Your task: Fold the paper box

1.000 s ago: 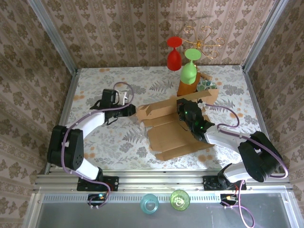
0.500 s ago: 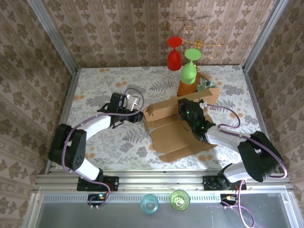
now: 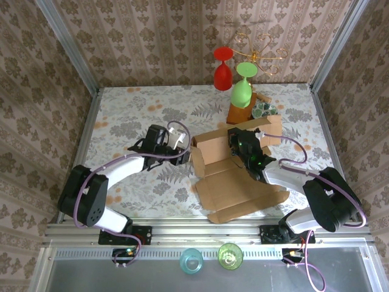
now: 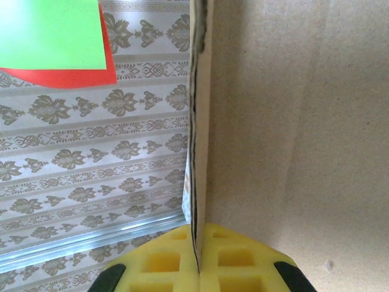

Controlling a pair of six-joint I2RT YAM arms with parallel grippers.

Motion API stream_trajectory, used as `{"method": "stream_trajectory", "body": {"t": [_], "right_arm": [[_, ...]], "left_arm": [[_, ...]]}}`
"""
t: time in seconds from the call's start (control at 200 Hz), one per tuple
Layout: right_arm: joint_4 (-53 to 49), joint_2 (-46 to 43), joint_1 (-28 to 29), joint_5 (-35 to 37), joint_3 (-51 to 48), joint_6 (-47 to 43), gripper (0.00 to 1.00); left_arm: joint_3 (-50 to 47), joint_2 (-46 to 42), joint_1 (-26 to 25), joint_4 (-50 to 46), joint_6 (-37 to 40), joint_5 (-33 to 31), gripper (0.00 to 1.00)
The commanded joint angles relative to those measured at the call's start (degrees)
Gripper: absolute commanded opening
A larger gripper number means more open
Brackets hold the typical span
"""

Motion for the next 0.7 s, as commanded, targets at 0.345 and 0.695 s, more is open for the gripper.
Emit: {"method": "stream_trajectory", "body": {"t": [0.345,0.695], "right_arm": [[8.31,0.40,-2.31,-2.14,0.76,-2.13,0.00],[14.89,1.37,-4.23,-6.15,-2.20,-4.09,0.00]], "left_arm": [[1.13,-2.39,-0.10,1.37,-0.54,-4.23,0.42],[5.26,1.59,0.12,1.54,-0.04,-4.74,0.44]]}}
